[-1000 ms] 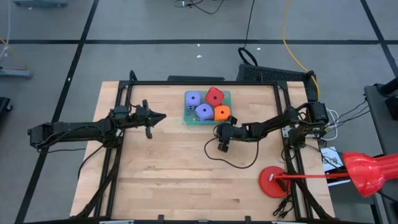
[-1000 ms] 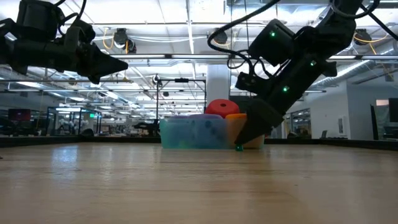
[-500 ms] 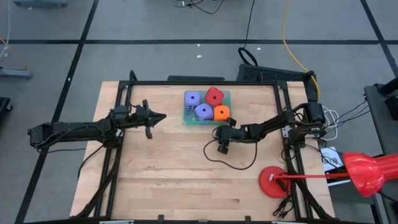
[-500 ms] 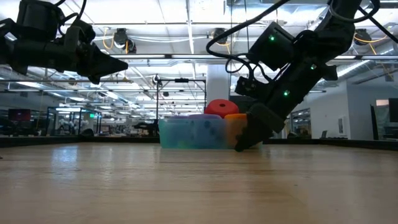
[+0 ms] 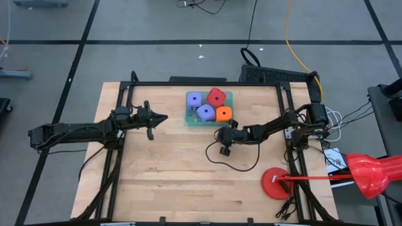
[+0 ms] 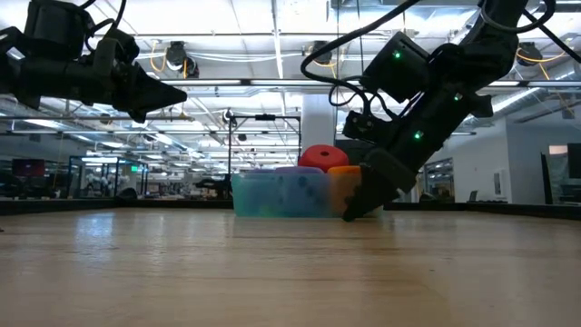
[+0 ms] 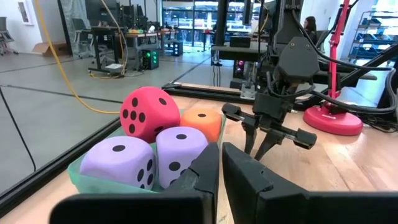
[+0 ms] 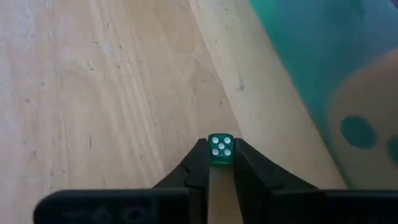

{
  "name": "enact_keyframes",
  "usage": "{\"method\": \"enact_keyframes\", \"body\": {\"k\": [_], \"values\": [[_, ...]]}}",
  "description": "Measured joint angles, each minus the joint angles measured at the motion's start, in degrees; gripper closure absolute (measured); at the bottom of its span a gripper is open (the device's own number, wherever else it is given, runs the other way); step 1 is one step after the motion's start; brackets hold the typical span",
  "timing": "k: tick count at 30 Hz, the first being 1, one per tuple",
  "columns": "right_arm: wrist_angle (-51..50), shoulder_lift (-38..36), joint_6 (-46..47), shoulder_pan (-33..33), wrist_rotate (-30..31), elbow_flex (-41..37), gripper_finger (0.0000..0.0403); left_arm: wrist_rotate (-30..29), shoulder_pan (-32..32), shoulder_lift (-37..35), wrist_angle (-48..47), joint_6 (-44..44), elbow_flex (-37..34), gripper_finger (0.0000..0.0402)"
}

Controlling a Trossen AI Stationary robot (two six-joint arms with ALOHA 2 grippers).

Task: Pick & Place Dice
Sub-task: Put the small dark green dice into the basket

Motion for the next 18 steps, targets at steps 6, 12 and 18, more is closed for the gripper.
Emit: {"method": "enact_keyframes", "body": {"k": [6, 12, 18], "values": [[-0.50, -1.84, -1.15, -0.06, -1.40, -0.17, 0.0344, -0.01, 0.00, 0.00, -0.01, 0.02, 0.00, 0.0369], [-2.31, -10.09, -3.25, -0.37, -5.56, -0.72, 0.0338, 0.05, 0.00, 0.00, -0.46, 0.02, 0.00, 0.0369], [-0.44, -23.73, -7.36, -0.85, -10.46, -3.75, 0.0378, -0.02, 0.00, 0.00, -0.87, 0.15, 0.00, 0.0369]]}}
